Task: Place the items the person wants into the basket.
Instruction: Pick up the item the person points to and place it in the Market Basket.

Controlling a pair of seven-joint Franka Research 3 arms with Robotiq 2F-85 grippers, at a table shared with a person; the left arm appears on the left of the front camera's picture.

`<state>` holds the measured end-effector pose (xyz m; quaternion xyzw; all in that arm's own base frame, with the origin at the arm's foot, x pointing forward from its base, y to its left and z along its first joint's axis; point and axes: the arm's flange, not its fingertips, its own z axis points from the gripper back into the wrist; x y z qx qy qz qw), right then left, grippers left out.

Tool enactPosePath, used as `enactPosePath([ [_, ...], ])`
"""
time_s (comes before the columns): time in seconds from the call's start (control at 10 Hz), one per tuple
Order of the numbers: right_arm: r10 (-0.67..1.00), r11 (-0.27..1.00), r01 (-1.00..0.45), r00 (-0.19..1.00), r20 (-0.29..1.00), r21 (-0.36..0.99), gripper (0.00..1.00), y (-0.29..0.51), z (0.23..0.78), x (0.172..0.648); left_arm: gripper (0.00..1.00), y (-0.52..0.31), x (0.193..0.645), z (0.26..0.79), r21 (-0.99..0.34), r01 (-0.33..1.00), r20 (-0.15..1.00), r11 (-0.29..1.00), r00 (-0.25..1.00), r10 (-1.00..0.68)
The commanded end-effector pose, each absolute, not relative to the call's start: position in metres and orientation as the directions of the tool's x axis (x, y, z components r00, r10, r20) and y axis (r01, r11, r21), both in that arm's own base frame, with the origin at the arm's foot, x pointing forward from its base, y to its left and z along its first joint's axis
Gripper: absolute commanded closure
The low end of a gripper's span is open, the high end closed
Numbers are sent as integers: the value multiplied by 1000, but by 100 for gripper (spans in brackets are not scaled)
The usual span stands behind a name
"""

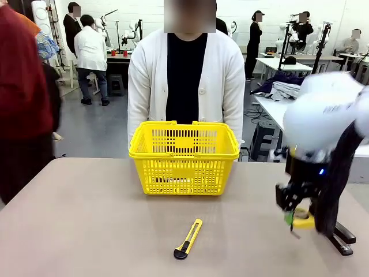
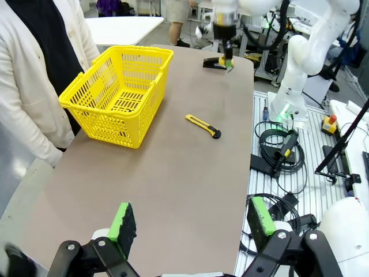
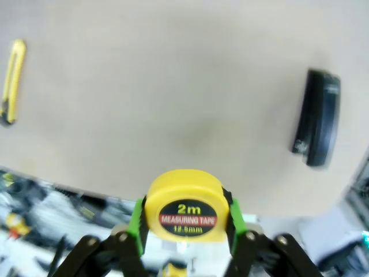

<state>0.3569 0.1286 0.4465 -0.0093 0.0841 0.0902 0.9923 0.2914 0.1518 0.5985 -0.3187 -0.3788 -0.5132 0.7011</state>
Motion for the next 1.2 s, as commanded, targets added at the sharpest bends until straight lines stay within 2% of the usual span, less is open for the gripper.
enactPosePath([
  [0.0, 199, 980, -195, 960, -199, 36, 100, 129, 496, 367, 0, 153, 291, 599, -40, 966, 866, 257, 162, -473],
  [0.2, 194, 981, -190, 968, -158, 42, 100, 134, 526, 365, 0, 153, 291, 599, -40, 966, 866, 257, 162, -473],
  [0.7, 189, 982, -189, 969, -158, 12, 100, 129, 532, 357, 0, 153, 291, 599, -40, 966, 866, 257, 162, -473],
  [0.8, 191, 981, -192, 970, -152, 13, 36, 131, 537, 358, 0, 153, 291, 599, -40, 966, 866, 257, 162, -473],
  [0.9, 242, 967, -249, 964, -108, -56, 36, 128, 566, 368, 0, 153, 291, 599, -40, 966, 866, 257, 162, -473],
  [1.1, 438, 895, -441, 897, -63, -66, 36, 141, 629, 417, 0, 153, 291, 599, -40, 966, 866, 257, 162, -473],
])
